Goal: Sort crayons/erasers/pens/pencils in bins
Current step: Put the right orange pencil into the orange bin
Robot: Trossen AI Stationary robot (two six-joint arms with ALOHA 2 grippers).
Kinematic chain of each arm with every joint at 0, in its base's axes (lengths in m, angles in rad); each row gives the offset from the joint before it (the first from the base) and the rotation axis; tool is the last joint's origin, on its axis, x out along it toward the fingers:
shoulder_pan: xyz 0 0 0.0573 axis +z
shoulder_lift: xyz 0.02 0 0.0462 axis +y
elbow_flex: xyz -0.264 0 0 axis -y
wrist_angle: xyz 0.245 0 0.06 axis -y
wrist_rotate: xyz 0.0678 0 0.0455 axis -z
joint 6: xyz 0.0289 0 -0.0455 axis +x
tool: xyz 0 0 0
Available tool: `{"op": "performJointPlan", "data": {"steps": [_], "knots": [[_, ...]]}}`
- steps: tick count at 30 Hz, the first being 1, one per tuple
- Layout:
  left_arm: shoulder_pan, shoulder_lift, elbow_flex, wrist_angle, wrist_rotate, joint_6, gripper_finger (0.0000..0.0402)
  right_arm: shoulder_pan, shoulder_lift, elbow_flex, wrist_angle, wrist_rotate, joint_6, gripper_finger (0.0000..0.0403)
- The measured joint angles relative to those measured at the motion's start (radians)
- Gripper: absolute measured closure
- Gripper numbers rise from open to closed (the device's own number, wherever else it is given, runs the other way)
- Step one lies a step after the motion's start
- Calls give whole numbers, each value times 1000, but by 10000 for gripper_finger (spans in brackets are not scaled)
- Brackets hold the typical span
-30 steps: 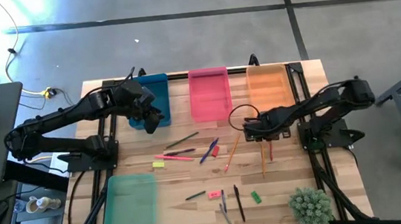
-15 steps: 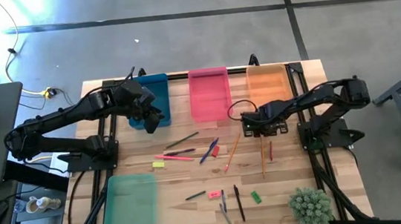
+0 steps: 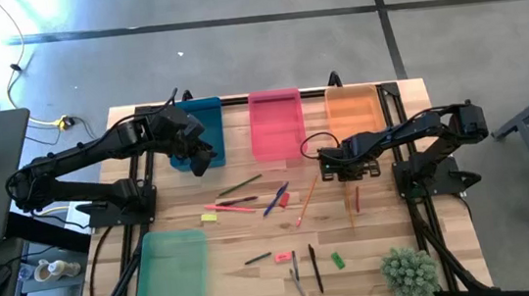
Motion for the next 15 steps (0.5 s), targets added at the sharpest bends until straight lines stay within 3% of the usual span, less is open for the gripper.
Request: {"op": "performJointPlan", "data": {"steps": [7, 15], "knots": [[0, 0, 0, -28, 0, 2, 266, 3, -24, 5, -7, 4, -2, 390], [0, 0, 0, -52, 1, 19, 266, 65, -96, 126, -69, 43, -12, 398]]}}
